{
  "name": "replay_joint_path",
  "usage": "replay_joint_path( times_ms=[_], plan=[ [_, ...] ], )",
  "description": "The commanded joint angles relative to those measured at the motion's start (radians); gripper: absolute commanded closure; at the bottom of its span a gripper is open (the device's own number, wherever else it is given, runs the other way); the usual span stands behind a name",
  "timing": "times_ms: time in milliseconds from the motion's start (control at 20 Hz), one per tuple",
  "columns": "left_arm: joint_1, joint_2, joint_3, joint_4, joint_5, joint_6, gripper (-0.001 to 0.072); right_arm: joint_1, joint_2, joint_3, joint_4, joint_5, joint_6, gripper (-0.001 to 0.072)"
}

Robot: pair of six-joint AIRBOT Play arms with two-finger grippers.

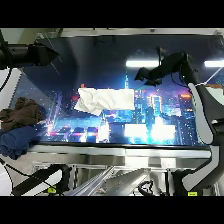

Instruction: Fold the shirts.

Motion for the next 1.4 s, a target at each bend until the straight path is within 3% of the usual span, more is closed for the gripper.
replay_joint_path(
  times_ms=[0,450,500,550,600,800,1050,1350],
  plan=[
    [-0.047,0.0,0.003,-0.001,-0.004,-0.002,0.0692,-0.009,-0.099,-0.055,0.117,-0.04,-0.06,0.0003],
    [-0.098,0.0,0.003,0.0,-0.008,-0.011,0.0692,0.082,-0.199,-0.055,0.203,0.023,-0.097,0.0008],
    [-0.099,0.0,0.003,0.0,-0.008,-0.011,0.0692,0.085,-0.199,-0.055,0.22,0.027,-0.097,0.0159],
    [-0.099,0.0,0.003,0.0,-0.006,-0.011,0.0692,0.088,-0.198,-0.051,0.25,0.026,-0.112,0.0605],
    [-0.099,0.0,0.003,0.0,-0.007,-0.011,0.0692,0.087,-0.194,-0.04,0.271,0.018,-0.12,0.0678],
    [-0.099,0.001,0.003,0.0,-0.003,-0.011,0.0692,0.022,-0.094,0.103,0.272,-0.092,-0.142,0.0698],
    [-0.099,0.001,0.003,0.0,0.002,-0.011,0.0692,-0.264,0.111,0.291,0.272,-0.106,-0.021,0.0699],
    [-0.099,0.001,0.003,-0.001,0.001,-0.016,0.0692,-0.653,0.206,0.296,0.271,-0.114,0.076,0.0699]
  ],
)
